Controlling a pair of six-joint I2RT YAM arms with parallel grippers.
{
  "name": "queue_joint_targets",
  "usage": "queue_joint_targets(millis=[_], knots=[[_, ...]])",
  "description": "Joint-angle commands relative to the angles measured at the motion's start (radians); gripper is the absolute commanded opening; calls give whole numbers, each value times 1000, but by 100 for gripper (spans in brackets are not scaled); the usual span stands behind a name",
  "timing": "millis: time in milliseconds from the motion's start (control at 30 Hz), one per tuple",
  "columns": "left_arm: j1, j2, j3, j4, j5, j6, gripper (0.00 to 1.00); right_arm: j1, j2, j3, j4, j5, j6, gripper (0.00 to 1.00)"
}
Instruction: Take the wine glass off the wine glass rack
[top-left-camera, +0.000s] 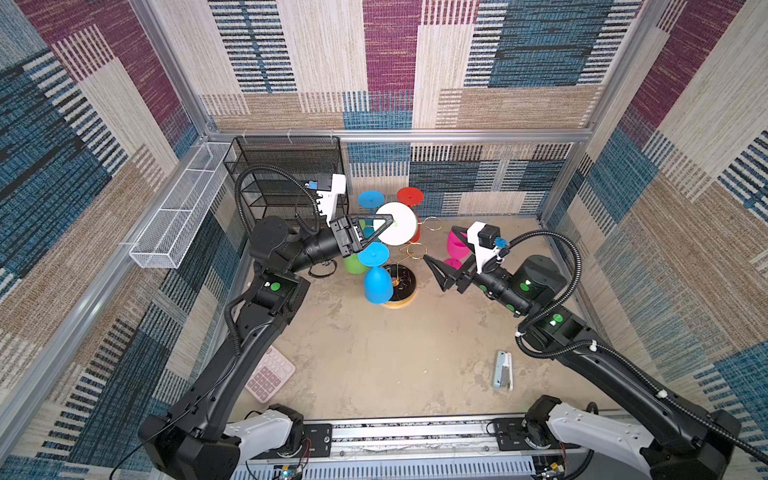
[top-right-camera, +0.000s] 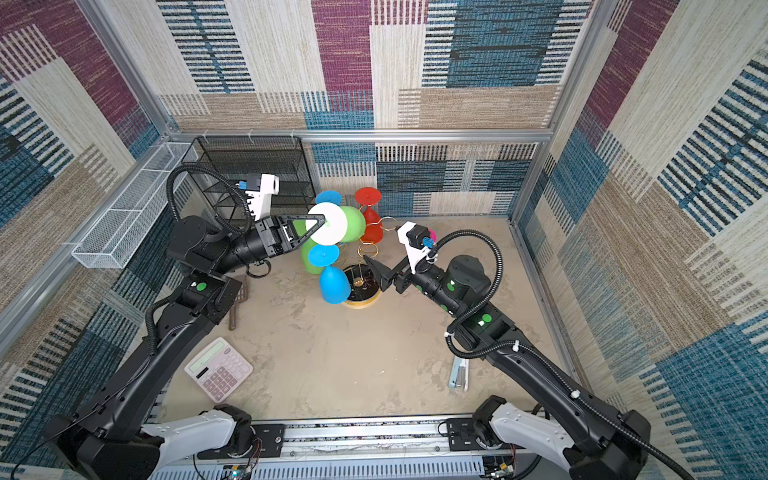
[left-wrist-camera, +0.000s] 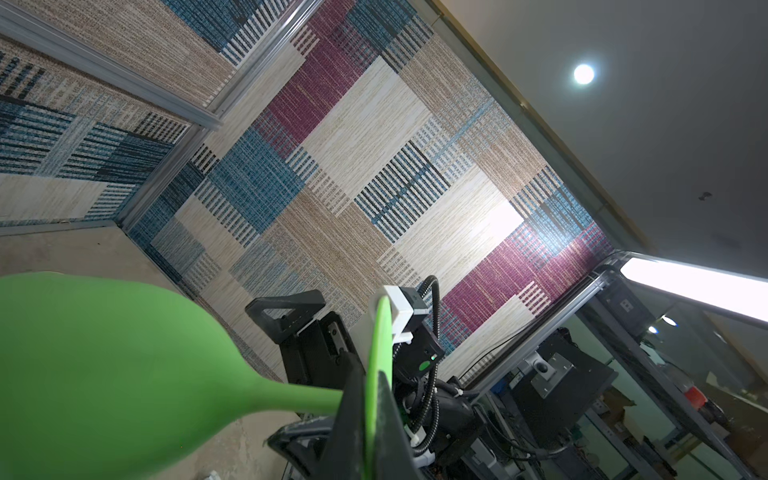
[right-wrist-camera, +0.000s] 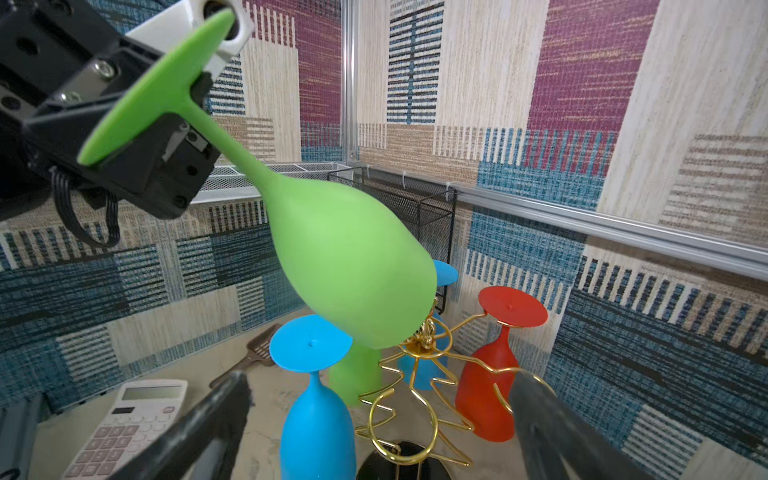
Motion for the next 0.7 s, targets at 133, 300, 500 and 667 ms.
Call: queue_joint_targets(millis=[133, 300, 500, 667], knots=[[1, -12, 11, 44, 21, -39, 0, 3, 123, 42, 219, -20, -141, 99], [1, -18, 8, 24, 21, -34, 0, 2, 217, 85, 277, -31, -158, 99], [3, -27, 6, 9, 23, -29, 0, 2, 317, 160, 302, -70, -149, 99], [4, -33, -3, -5, 17, -18, 0, 7, 350, 189, 301, -117, -143, 99]])
